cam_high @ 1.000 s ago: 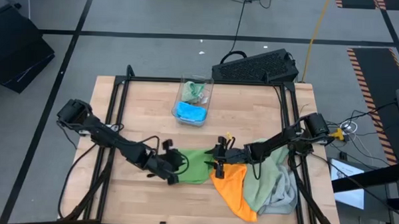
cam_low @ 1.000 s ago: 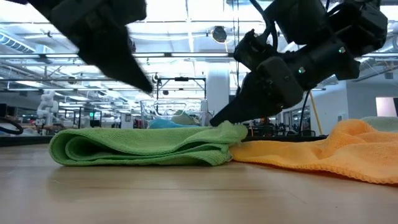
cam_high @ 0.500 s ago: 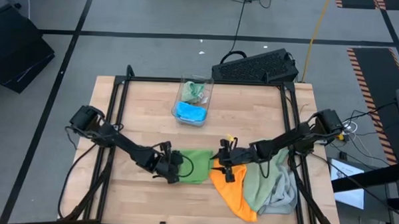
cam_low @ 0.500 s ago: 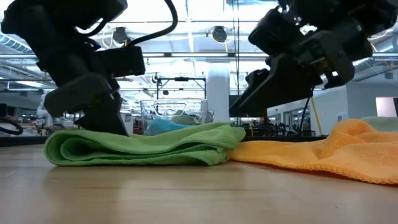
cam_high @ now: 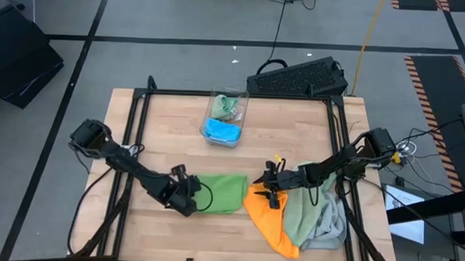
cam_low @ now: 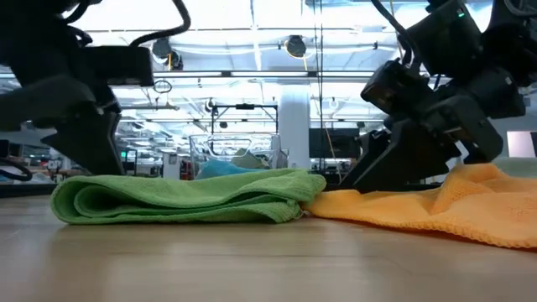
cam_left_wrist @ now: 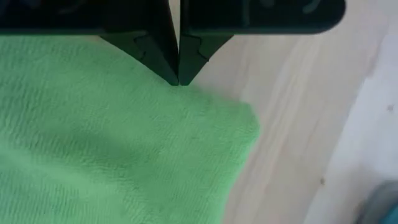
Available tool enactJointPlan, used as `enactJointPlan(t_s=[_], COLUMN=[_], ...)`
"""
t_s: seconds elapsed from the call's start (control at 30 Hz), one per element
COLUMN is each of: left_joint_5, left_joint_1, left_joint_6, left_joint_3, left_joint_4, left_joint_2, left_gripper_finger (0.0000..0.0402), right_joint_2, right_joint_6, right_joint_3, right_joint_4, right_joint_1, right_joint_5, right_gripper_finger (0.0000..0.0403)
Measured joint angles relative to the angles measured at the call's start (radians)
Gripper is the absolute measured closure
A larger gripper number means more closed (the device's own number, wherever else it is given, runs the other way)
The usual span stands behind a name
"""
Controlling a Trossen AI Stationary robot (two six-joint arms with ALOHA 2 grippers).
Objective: Fold microfiber towels
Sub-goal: Fold the green towel
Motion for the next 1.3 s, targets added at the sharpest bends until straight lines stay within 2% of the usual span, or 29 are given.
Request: enactJointPlan(t_s=[0.07,0.2,0.33,0.43,0.57,0.63,0.7,0.83,1.0,1.3], left_joint_5=[0.014,0.103,0.083,-0.008,-0.155,-0.150,-0.105,-0.036,0.066,0.097], left_joint_1=[-0.004,-0.012,-0.024,-0.038,-0.035,-0.010,0.024,0.074,0.085,0.060], left_joint_6=[-0.031,-0.131,-0.155,-0.082,0.134,0.220,0.244,0.177,0.093,0.099], left_joint_3=[-0.007,-0.015,-0.011,0.006,0.004,-0.011,-0.028,-0.069,-0.105,-0.109], left_joint_4=[-0.008,-0.104,-0.112,-0.050,0.178,0.281,0.329,0.310,0.200,-0.079], left_joint_2=[0.007,0.006,-0.029,-0.067,-0.078,-0.060,-0.034,-0.006,-0.009,-0.078], left_gripper_finger=[0.0387,0.0398,0.0394,0.0395,0.0397,0.0393,0.0391,0.0399,0.0389,0.0394], right_joint_2=[0.000,0.000,0.000,0.000,0.000,0.000,0.000,0.000,0.007,0.014], right_joint_6=[-0.003,-0.022,-0.033,-0.033,-0.033,-0.033,-0.033,-0.030,-0.021,-0.030], right_joint_3=[0.000,0.000,0.000,0.000,0.000,0.000,0.000,0.000,0.000,0.000], right_joint_4=[0.001,-0.006,-0.006,-0.005,0.003,0.018,0.023,0.031,-0.004,0.022], right_joint_1=[0.000,-0.002,-0.005,-0.013,-0.027,-0.034,-0.037,-0.037,-0.036,-0.036], right_joint_5=[0.000,0.000,0.000,0.001,0.000,0.001,0.000,-0.003,-0.003,-0.003], right_gripper_finger=[0.0218,0.0218,0.0218,0.0218,0.0218,0.0218,0.0218,0.0218,0.0218,0.0218])
